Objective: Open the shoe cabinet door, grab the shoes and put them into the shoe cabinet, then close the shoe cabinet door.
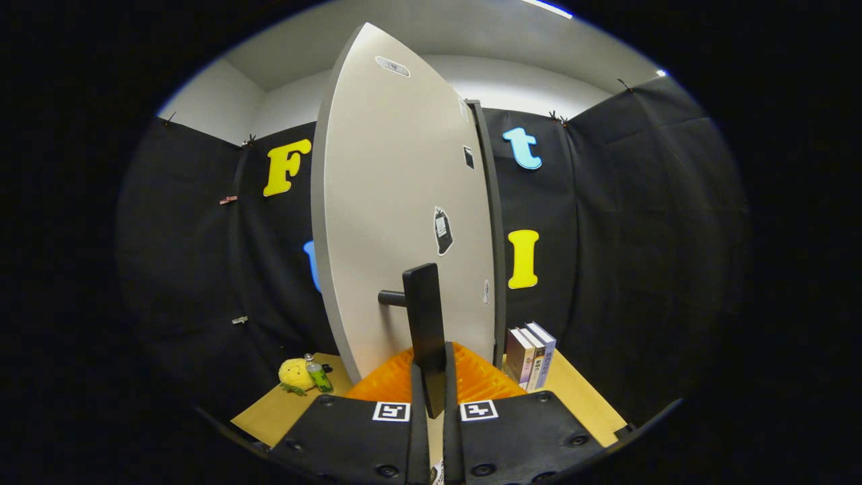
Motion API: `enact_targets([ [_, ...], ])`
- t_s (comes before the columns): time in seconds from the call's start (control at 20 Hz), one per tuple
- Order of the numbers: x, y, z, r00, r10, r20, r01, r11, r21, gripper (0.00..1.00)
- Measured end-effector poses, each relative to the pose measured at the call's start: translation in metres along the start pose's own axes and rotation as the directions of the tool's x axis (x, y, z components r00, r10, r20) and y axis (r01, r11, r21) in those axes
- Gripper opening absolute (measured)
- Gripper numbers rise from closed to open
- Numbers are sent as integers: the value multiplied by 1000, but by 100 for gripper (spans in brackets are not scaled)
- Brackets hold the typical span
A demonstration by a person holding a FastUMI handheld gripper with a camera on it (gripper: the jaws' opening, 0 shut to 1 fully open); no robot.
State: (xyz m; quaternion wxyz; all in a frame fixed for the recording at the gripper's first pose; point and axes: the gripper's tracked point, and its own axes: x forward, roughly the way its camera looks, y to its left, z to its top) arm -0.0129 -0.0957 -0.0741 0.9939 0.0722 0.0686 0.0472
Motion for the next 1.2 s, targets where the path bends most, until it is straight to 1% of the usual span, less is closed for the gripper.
enact_targets([
  [0.1, 0, -7, 0, 1000, -11, 2, 11, 1000, 6, 12],
  [0.3, 0, -18, 2, 1000, 1, -13, -1, 1000, 5, 11],
  [0.45, 0, -29, 3, 1000, -5, -21, 5, 1000, -9, 11],
  [0.55, 1, -38, 4, 999, -27, -19, 27, 1000, -2, 11],
  [0.6, 1, -42, 6, 999, -35, -12, 35, 999, -1, 7],
  [0.7, 1, -41, 5, 999, -26, -24, 26, 1000, 18, 6],
  [0.9, 1, -42, 6, 1000, 21, -13, -20, 1000, 21, 6],
  [1.05, -5, -40, 7, 1000, 19, -12, -18, 998, 67, 7],
  [1.1, -6, -35, 7, 1000, 24, -9, -23, 996, 85, 10],
  [1.2, -8, -39, 9, 1000, -4, 5, 4, 996, 85, 11],
])
